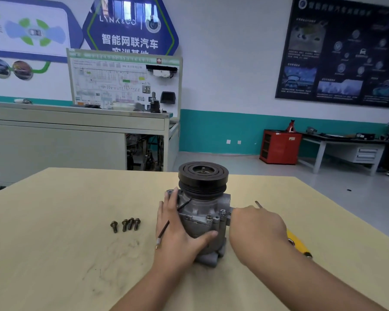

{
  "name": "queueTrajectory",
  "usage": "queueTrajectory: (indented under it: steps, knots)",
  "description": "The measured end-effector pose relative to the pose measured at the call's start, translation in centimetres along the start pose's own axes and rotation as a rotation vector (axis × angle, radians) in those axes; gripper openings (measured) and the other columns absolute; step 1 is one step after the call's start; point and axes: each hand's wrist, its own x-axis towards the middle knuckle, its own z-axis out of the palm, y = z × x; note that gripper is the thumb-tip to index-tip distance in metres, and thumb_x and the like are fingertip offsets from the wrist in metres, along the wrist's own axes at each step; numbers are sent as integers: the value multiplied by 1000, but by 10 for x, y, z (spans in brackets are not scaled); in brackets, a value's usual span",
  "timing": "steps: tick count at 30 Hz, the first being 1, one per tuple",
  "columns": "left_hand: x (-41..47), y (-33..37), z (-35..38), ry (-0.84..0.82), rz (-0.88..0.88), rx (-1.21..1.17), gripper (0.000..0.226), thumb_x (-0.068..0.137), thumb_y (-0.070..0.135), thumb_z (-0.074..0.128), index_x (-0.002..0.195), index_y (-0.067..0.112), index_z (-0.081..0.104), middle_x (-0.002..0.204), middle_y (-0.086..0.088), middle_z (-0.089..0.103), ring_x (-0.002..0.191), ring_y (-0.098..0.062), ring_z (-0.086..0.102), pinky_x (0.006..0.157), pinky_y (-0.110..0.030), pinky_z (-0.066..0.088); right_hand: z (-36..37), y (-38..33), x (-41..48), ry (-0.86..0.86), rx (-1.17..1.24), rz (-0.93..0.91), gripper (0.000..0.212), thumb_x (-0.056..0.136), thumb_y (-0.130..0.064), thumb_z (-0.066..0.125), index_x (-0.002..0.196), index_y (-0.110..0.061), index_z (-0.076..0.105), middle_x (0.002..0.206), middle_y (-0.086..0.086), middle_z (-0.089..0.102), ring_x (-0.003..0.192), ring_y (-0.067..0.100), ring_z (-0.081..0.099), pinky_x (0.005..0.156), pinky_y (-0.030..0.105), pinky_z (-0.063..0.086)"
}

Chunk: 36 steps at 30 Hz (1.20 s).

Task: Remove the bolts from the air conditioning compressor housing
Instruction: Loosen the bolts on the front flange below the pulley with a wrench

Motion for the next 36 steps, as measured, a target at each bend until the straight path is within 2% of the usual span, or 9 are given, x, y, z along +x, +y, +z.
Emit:
queueTrajectory:
  steps: [5, 12, 17, 20, 24, 28, 30, 34, 36]
  knots:
    - [8, -3, -1, -89, 12, -26, 117, 44, 70, 72, 126, 70, -11, 157, 10, 2, 146, -12, 12, 116, -42, 25, 15, -3, 0, 105, 63, 24, 28, 94, -15, 42, 120, -16, 52, 124, 1, 57, 116, 21, 56, 73, 24, 33]
    - [10, -4, 8, -42, 23, -88, 108, 50, 58, 72, 125, 70, -5, 152, 14, 9, 138, -9, 31, 109, -36, 37, 37, 17, 1, 196, 1, -80, 17, 98, -14, 35, 110, -20, 45, 112, -2, 63, 102, 19, 64, 47, 24, 20]
    - [9, -6, 11, -31, 30, -135, 106, 50, 57, 72, 125, 70, -2, 149, 21, 7, 132, 2, 32, 105, -22, 34, 30, 26, 6, 192, -88, -232, 15, 95, -12, 40, 92, -25, 33, 110, -1, 60, 98, 21, 63, 44, 24, 14]
    - [8, -6, 13, -19, 31, -147, 106, 51, 55, 74, 125, 71, -1, 144, 26, 9, 133, -2, 34, 103, -20, 32, 32, 34, 11, 181, -153, -281, 17, 94, -9, 36, 90, -23, 28, 107, -1, 59, 96, 21, 63, 44, 26, 13]
    - [6, -4, 17, 16, 56, -137, 105, 51, 56, 73, 128, 67, 3, 141, 21, 14, 136, -7, 30, 109, -30, 35, 40, 44, 19, 249, -184, -270, 11, 102, -25, 28, 91, -24, 27, 103, -3, 63, 90, 19, 65, 44, 27, 10]
    - [5, 1, 19, 52, 61, -92, 104, 52, 58, 71, 131, 62, 4, 139, 16, 17, 137, -13, 29, 109, -40, 37, 43, 49, 21, 350, -192, -274, 24, 102, -38, 15, 87, -23, 26, 95, -6, 63, 83, 18, 64, 44, 28, 9]
    - [5, 3, 21, 73, 58, -81, 103, 51, 59, 69, 132, 58, 7, 140, 12, 19, 136, -12, 27, 109, -40, 36, 42, 52, 21, 392, -221, -274, 25, 102, -41, 21, 85, -24, 28, 85, -6, 63, 75, 17, 64, 43, 29, 8]
    - [4, 6, 24, 87, 34, -75, 100, 49, 60, 65, 134, 49, 13, 142, 6, 21, 137, -10, 21, 108, -26, 31, 33, 54, 21, 414, -300, -252, 30, 86, -43, 59, 67, -27, 41, 48, -6, 49, 39, 11, 52, 42, 25, -4]
    - [3, 8, 26, 92, 29, -69, 99, 49, 60, 64, 134, 46, 15, 143, 4, 20, 135, -8, 19, 105, -24, 29, 29, 54, 22, 402, -279, -279, 27, 90, -42, 53, 72, -26, 41, 47, -7, 39, 34, 10, 38, 41, 25, -1]
